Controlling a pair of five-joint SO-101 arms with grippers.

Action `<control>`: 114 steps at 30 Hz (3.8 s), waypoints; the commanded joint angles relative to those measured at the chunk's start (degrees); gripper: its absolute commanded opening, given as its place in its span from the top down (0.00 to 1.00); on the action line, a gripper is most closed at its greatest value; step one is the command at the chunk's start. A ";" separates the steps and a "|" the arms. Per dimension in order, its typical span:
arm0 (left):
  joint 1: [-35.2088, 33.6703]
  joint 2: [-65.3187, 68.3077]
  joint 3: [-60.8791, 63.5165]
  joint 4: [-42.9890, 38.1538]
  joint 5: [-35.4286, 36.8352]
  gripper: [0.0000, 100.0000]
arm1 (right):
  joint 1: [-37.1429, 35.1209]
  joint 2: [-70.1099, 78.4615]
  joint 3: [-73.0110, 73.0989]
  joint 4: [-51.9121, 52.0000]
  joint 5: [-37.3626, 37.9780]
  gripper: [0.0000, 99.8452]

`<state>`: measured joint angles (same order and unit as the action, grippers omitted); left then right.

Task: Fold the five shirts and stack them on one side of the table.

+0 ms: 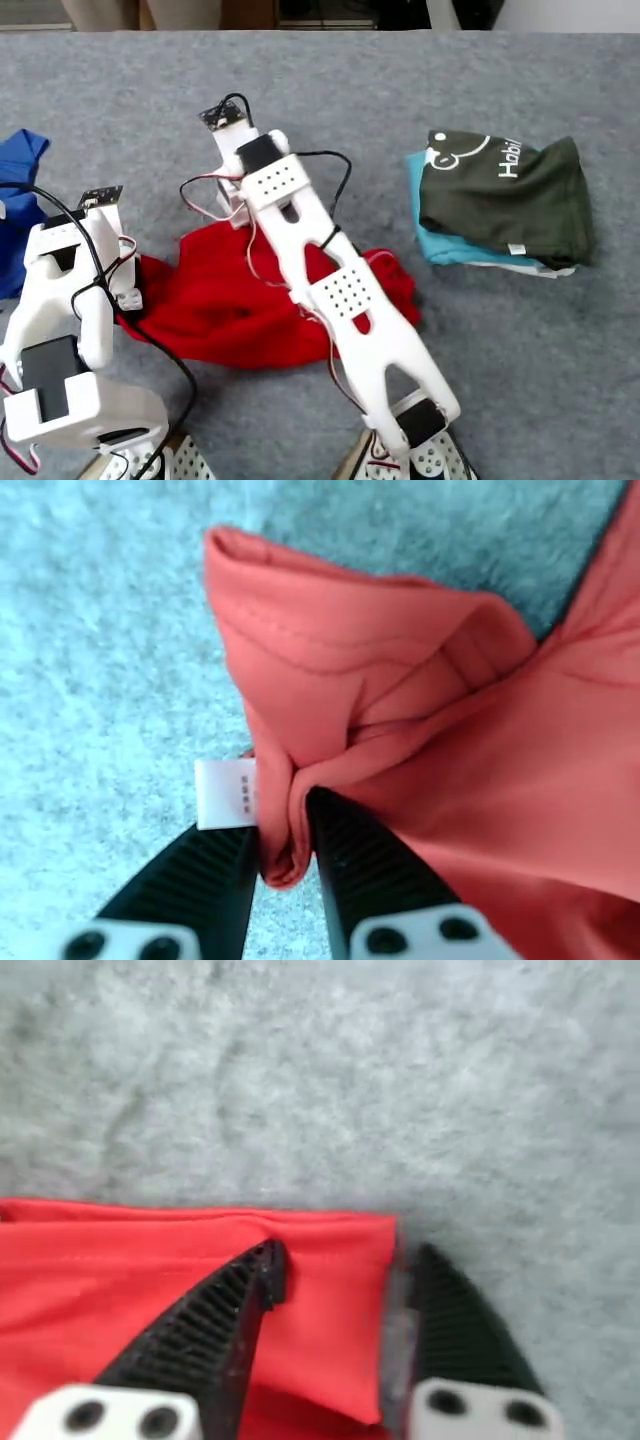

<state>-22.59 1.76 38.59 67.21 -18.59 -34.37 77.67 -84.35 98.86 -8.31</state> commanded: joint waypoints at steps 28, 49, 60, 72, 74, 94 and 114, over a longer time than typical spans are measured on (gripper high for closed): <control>-1.41 0.66 -37.27 23.47 10.64 0.76 | 16.57 -30.02 -11.12 -2.11 3.25 1.00; 2.64 14.29 -45.45 16.00 27.34 0.73 | 28.00 -24.22 -11.21 -3.78 23.03 1.00; 7.56 21.41 -58.11 16.44 27.16 0.73 | 34.86 -23.87 -10.77 -8.79 31.12 1.00; 15.21 33.27 -73.58 16.44 41.58 0.73 | 32.13 -20.53 -11.12 -9.05 31.21 1.00; 16.09 35.56 -76.31 16.44 45.45 0.73 | 32.04 -20.53 -11.12 -9.05 31.21 1.00; 17.85 53.41 -96.18 26.90 60.13 0.84 | 31.69 -20.44 -11.12 -8.97 31.21 1.00; 17.93 57.98 -100.57 25.85 60.22 0.96 | 31.25 -20.44 -11.12 -8.88 31.21 1.00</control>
<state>-4.31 60.04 -60.40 93.76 41.10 -1.76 57.36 -93.32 91.03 22.46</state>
